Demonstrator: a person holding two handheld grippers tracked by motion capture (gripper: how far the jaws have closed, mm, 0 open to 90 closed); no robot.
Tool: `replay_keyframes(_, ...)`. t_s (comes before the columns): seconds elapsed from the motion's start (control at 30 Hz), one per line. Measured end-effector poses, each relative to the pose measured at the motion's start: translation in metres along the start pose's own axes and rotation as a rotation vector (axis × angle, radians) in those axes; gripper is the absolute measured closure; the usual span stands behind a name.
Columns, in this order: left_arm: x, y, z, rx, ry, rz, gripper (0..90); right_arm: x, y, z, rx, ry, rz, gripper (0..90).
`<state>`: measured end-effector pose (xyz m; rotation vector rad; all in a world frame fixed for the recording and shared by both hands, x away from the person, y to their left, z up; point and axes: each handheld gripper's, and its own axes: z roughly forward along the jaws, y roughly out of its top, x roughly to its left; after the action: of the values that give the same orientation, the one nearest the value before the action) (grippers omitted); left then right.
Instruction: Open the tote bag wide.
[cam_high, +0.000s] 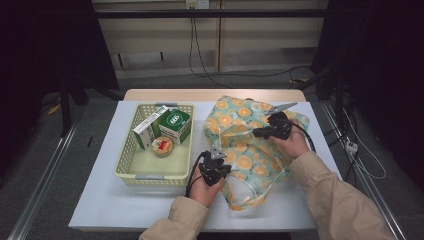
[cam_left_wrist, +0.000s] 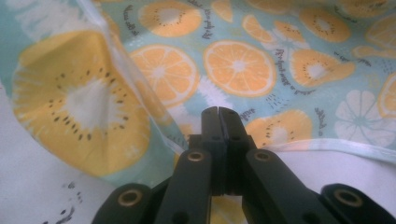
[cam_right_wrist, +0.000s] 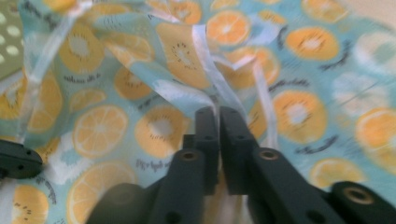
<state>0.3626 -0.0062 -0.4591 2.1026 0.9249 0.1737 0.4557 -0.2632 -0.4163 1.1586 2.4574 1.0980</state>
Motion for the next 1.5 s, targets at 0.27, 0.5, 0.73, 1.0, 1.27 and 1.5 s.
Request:
replay_keyframes(0.27,0.000,-0.002,0.000,-0.018,0.003,-0.012,90.0,0.018,-0.020,0.022,0.072,-0.026,-0.069,30.5)
replay_keyframes(0.5,0.001,-0.002,0.000,-0.014,-0.005,-0.009,90.0,0.029,-0.027,0.031,0.081,-0.024,-0.124,41.2)
replay_keyframes(0.73,0.000,-0.002,0.000,-0.014,-0.001,-0.004,90.0,0.020,-0.021,0.026,0.098,-0.017,-0.131,88.5)
replay_keyframes(1.0,-0.001,-0.001,0.000,-0.004,0.006,0.005,90.0,0.003,0.013,-0.005,0.015,-0.029,-0.073,89.8)
replay_keyframes(1.27,0.000,0.000,-0.001,0.012,0.001,0.010,90.0,0.001,0.044,-0.033,-0.038,-0.070,-0.071,89.9)
replay_keyframes(1.5,-0.001,0.002,-0.001,0.011,0.027,-0.002,90.0,0.004,0.056,-0.045,-0.050,-0.084,-0.070,89.9)
